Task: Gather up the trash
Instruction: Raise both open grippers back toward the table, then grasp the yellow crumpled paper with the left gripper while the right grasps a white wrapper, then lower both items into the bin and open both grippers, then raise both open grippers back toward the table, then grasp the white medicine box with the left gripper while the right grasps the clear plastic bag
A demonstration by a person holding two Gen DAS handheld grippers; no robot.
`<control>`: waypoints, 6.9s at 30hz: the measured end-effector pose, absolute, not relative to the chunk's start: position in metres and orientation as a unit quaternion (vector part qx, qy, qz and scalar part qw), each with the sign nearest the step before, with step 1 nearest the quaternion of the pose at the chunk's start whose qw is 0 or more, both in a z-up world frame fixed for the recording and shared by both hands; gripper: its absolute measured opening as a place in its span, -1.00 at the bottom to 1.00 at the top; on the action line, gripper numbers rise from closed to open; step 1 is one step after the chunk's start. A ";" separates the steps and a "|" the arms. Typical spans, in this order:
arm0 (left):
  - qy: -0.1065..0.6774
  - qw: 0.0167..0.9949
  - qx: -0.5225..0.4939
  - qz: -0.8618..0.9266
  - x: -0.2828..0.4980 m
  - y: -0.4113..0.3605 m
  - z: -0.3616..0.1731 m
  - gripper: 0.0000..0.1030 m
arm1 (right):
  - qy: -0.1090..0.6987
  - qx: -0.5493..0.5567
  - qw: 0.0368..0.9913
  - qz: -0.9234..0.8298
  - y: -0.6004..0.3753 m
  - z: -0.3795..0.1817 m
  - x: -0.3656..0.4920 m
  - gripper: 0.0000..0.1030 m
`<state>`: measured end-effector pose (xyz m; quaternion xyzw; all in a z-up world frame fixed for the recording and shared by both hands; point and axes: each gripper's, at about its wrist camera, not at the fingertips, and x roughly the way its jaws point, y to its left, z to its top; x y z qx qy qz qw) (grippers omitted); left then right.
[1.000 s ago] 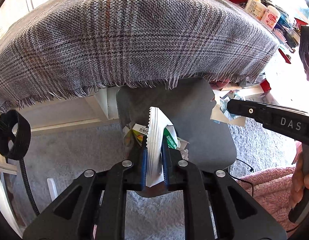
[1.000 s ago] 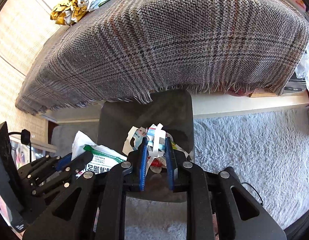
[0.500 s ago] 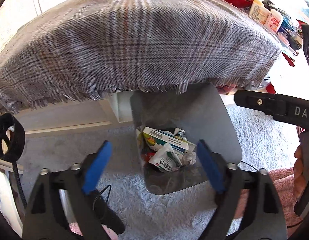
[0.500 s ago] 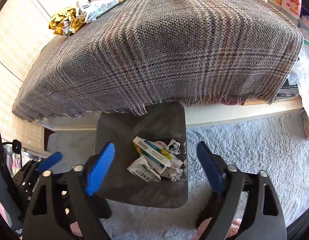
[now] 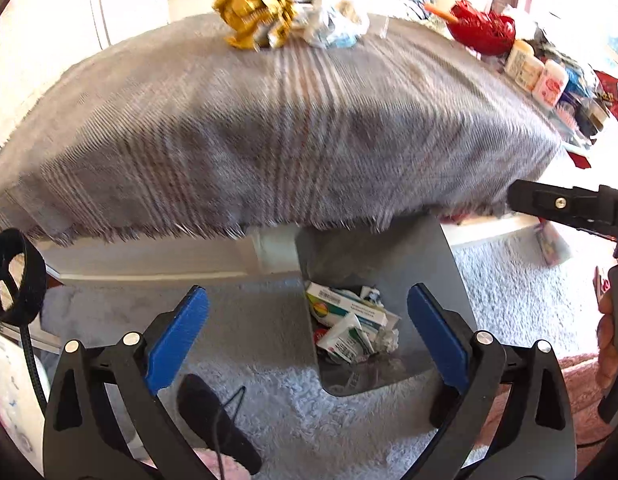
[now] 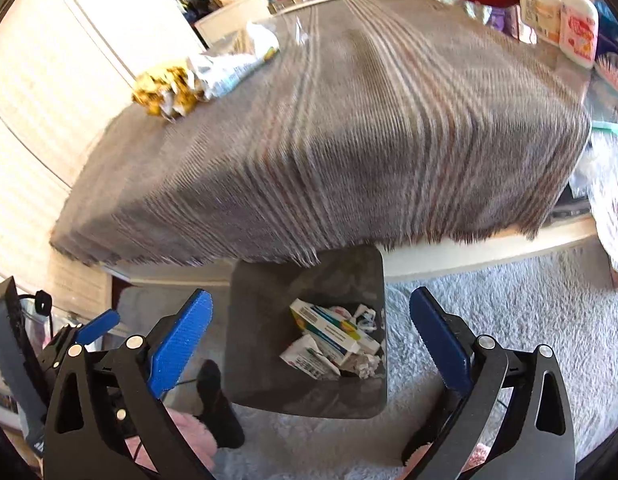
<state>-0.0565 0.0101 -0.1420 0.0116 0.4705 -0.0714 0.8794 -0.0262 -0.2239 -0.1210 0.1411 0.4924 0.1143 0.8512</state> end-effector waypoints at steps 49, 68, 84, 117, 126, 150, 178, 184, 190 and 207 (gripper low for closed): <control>0.435 0.900 -0.018 -0.007 0.207 0.059 -0.052 0.84 | 0.469 0.069 0.855 0.211 -0.124 -0.090 0.170 0.03; 0.433 0.900 -0.011 -0.057 0.189 0.038 -0.049 -0.11 | 0.444 0.066 0.865 0.225 -0.139 -0.063 0.132 -0.70; 0.396 0.917 0.004 -0.044 0.097 0.040 -0.010 -0.12 | 0.413 0.067 0.883 0.215 -0.162 -0.027 0.072 -0.70; 0.495 0.864 0.000 -0.098 -0.071 -0.017 -0.151 -0.11 | 0.534 0.088 0.833 0.116 -0.209 -0.158 -0.044 -0.70; 0.527 0.844 0.000 -0.098 -0.069 -0.023 -0.198 -0.10 | 0.565 0.092 0.814 0.100 -0.205 -0.188 -0.039 -0.70; 0.479 0.874 -0.002 -0.079 -0.073 -0.005 -0.161 0.84 | 0.529 0.127 0.834 0.092 -0.225 -0.160 -0.033 0.92; 0.391 0.915 0.052 -0.083 0.109 -0.013 -0.037 0.84 | 0.441 0.098 0.887 0.099 -0.236 -0.023 0.168 0.93; 0.410 0.907 0.022 -0.099 0.154 -0.016 -0.051 0.84 | 0.459 0.094 0.874 0.129 -0.214 -0.031 0.234 0.93; 0.431 0.895 0.020 -0.113 0.177 -0.021 -0.070 0.84 | 0.477 0.071 0.863 0.151 -0.183 -0.050 0.275 0.93; 0.439 0.887 0.016 -0.142 0.215 -0.037 -0.098 0.84 | 0.511 0.114 0.825 0.214 -0.168 -0.099 0.312 -0.04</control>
